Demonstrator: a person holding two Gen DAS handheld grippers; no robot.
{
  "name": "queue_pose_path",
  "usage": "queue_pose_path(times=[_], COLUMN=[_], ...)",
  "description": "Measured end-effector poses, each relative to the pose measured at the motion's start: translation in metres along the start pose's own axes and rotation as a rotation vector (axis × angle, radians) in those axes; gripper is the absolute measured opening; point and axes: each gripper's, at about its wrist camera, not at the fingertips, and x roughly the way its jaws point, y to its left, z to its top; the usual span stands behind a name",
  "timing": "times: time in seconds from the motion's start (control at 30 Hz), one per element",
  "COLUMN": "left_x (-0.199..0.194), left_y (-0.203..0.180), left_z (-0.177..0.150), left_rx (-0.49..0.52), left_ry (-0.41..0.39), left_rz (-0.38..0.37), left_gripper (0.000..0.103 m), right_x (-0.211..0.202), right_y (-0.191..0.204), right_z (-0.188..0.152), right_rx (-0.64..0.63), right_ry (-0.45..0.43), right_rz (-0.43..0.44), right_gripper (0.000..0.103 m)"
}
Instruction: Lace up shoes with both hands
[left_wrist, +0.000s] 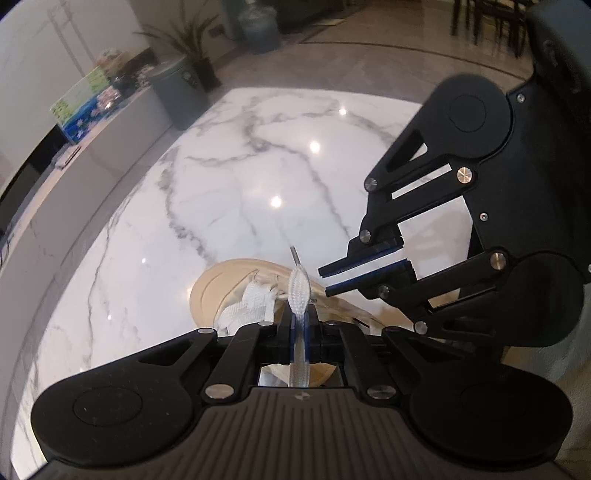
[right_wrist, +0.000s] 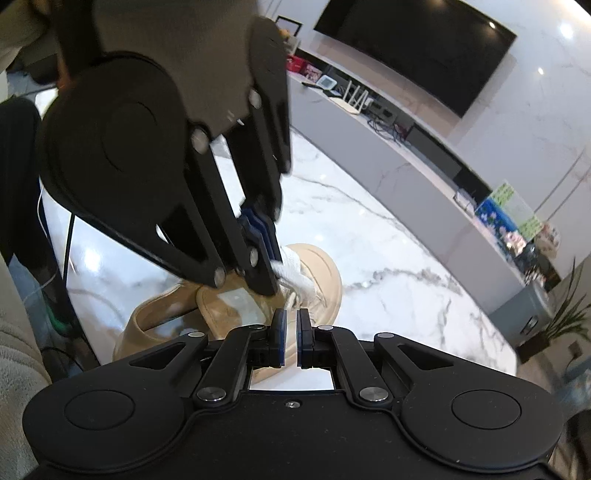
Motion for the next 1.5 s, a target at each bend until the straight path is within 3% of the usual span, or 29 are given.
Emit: queue_pose_path(times=[0.43, 1.17, 1.5], left_x=[-0.001, 0.012, 0.020], left_y=[0.003, -0.011, -0.010], left_z=[-0.007, -0.014, -0.013], left_rx=[-0.142, -0.055, -0.033], left_ry=[0.007, 0.105, 0.141], left_rz=[0.025, 0.024, 0.021], left_gripper=[0.004, 0.005, 0.005], right_x=[0.003, 0.006, 0.007], right_y=[-0.028, -0.040, -0.041], right_z=[0.004, -0.013, -0.014], right_rx=[0.299, 0.464, 0.474], right_ry=[0.002, 0.041, 0.040], right_rz=[0.101, 0.114, 0.122], right_gripper=[0.005, 0.003, 0.003])
